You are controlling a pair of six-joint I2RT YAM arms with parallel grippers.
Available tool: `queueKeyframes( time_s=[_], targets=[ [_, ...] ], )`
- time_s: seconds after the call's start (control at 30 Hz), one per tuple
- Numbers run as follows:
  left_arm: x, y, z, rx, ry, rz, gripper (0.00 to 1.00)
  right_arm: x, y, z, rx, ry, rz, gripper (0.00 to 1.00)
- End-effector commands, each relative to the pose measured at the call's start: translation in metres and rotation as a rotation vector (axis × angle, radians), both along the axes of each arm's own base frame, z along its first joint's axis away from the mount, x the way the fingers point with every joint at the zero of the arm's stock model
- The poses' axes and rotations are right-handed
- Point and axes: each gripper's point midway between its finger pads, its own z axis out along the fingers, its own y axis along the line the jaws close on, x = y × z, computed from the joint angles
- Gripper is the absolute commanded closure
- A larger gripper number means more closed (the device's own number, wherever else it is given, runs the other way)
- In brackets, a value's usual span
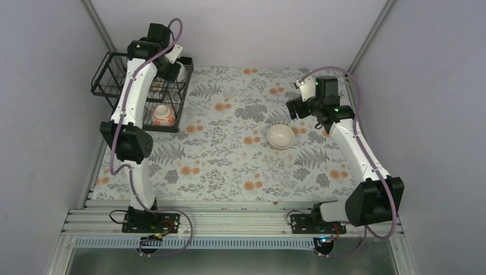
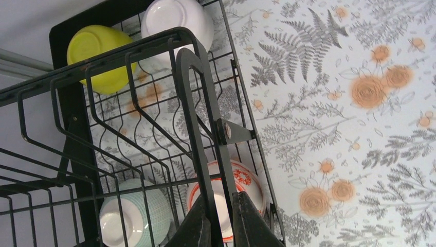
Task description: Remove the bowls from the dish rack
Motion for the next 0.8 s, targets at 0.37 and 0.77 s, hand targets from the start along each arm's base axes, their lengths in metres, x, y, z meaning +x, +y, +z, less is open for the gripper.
queueKeyframes(
  time_s=[0.37,0.77],
  targets=[
    [-0.082,-0.114,0.055,0.119,-0.142,-0.742,0.98,0.001,0.004,0.012,-0.002,-0.025,0.013,0.0],
    [-0.122,-0.112,0.025,0.265,-0.103,-1.005,0.98,0.006,0.005,0.017,-0.037,-0.036,0.033,0.0]
  ],
)
